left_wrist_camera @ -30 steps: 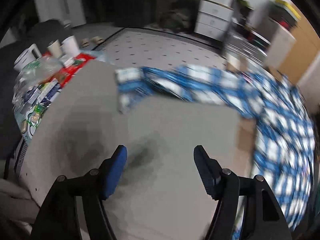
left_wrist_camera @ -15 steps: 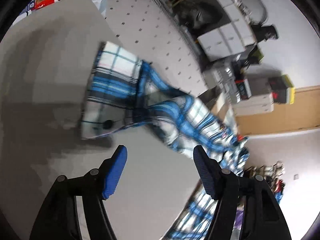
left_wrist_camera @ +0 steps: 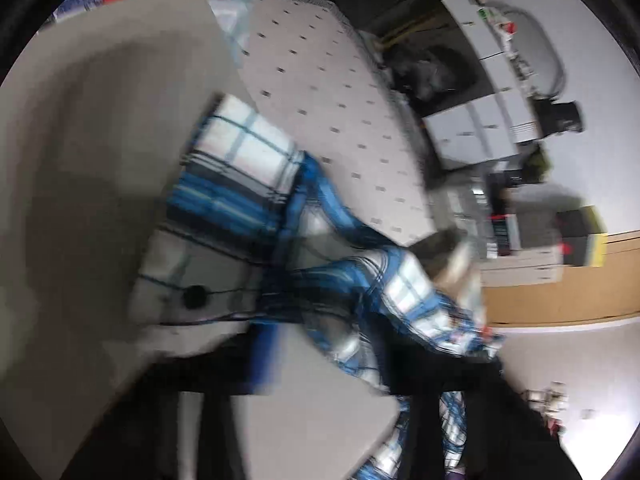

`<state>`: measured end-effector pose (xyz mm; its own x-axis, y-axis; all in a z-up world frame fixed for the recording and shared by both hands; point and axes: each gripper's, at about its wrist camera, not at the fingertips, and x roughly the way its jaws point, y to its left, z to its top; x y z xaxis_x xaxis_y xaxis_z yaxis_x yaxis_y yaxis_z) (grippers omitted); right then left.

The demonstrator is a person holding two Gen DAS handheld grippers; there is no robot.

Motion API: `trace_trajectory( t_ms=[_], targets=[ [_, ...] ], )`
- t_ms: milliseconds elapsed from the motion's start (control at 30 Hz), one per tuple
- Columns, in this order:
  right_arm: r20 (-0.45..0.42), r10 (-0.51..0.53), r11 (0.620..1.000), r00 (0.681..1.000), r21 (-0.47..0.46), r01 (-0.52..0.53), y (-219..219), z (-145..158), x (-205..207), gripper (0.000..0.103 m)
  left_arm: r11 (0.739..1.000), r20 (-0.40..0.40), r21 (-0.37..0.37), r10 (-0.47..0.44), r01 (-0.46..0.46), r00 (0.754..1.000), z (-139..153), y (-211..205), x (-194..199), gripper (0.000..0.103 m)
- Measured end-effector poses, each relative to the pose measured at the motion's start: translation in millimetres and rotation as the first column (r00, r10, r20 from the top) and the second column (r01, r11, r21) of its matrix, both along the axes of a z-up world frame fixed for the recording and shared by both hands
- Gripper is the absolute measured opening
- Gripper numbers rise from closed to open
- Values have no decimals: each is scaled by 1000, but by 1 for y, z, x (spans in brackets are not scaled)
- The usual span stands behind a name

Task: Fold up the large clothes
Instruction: 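Grasp the plaid shirt's sleeve cuff with the left gripper and lift it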

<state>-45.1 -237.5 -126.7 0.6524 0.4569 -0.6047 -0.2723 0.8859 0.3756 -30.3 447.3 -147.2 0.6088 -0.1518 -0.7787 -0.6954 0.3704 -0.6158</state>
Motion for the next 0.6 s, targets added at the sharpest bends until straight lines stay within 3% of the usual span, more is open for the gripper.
trace_trajectory(
  t_ms=[100, 233, 400, 433, 600],
  targets=[
    [-5, 0, 1000, 1000, -1, 0, 0, 0, 0, 98, 999, 12, 39, 20, -20, 1000, -3, 3, -4, 2],
    [0, 0, 1000, 1000, -5, 0, 0, 0, 0, 98, 974, 62, 226, -10, -4, 998, 22, 1, -5, 1],
    [-4, -1, 1000, 1000, 13, 1, -2, 1, 1, 98, 889, 164, 459, -98, 12, 982, 82, -14, -10, 1],
    [-3, 0, 1000, 1000, 14, 0, -3, 1, 1, 98, 862, 174, 507, -115, 11, 978, 99, -20, -10, 1],
    [15, 11, 1000, 1000, 14, -11, -7, 3, -1, 98, 787, 169, 616, -167, 28, 971, 143, -37, 0, 1]
  ],
)
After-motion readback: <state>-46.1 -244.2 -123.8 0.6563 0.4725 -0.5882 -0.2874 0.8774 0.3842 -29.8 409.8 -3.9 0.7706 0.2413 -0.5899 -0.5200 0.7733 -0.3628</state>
